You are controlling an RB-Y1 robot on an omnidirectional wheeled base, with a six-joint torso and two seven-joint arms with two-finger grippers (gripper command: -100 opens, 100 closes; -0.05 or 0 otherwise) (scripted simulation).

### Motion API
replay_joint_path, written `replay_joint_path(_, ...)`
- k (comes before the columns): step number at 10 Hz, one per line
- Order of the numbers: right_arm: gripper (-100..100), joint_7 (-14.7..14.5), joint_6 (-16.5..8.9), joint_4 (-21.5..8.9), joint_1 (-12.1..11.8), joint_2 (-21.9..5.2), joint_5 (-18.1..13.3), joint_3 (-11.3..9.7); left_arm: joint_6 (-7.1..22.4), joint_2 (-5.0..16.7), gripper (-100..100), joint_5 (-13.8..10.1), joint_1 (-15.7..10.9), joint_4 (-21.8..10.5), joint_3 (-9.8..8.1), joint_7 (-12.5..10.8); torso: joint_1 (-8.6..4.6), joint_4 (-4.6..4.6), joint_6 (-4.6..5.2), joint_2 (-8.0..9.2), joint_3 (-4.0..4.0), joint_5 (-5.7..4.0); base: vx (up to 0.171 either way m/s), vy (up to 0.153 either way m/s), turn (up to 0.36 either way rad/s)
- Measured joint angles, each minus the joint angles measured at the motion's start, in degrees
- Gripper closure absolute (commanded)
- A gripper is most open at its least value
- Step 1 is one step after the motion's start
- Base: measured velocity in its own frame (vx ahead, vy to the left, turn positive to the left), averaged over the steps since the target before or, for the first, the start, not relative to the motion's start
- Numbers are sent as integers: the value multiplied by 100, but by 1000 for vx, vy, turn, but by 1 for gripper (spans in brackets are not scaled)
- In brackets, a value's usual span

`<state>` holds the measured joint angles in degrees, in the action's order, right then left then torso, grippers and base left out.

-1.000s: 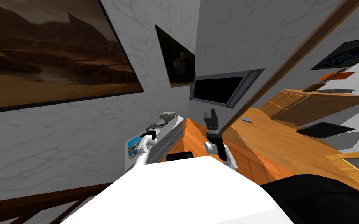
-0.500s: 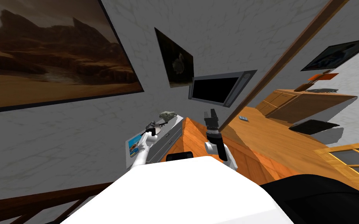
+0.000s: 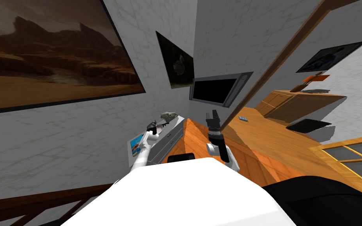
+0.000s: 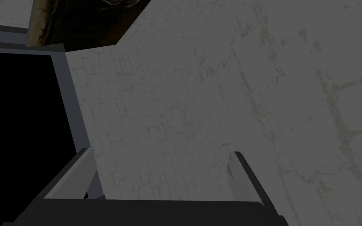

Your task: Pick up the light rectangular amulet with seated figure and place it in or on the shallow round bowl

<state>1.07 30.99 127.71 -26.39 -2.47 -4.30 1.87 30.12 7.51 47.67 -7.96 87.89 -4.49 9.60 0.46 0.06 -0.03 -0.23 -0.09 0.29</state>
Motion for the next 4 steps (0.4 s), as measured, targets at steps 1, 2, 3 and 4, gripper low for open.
replay_joint_path(1, 0, 0, 0, 0, 0, 0, 0, 0, 0, 0, 0, 0, 0, 0, 0, 0, -1, -1, 0, -4, -3, 0, 0, 0, 0)
replay_joint_path(2, 0, 0, 0, 0, 0, 0, 0, 0, 0, 0, 0, 0, 0, 0, 0, 0, -1, -2, 0, -6, -4, 0, 0, 0, 0)
replay_joint_path(3, 0, 0, 0, 0, 0, 0, 0, 0, 0, 0, 0, 0, 0, 0, 0, 0, -1, -2, 0, -7, -5, 0, 0, 0, 0)
replay_joint_path(4, 0, 0, 0, 0, 0, 0, 0, 0, 0, 0, 0, 0, 0, 0, 0, 0, -1, -2, 0, -8, -5, 0, 0, 0, 0)
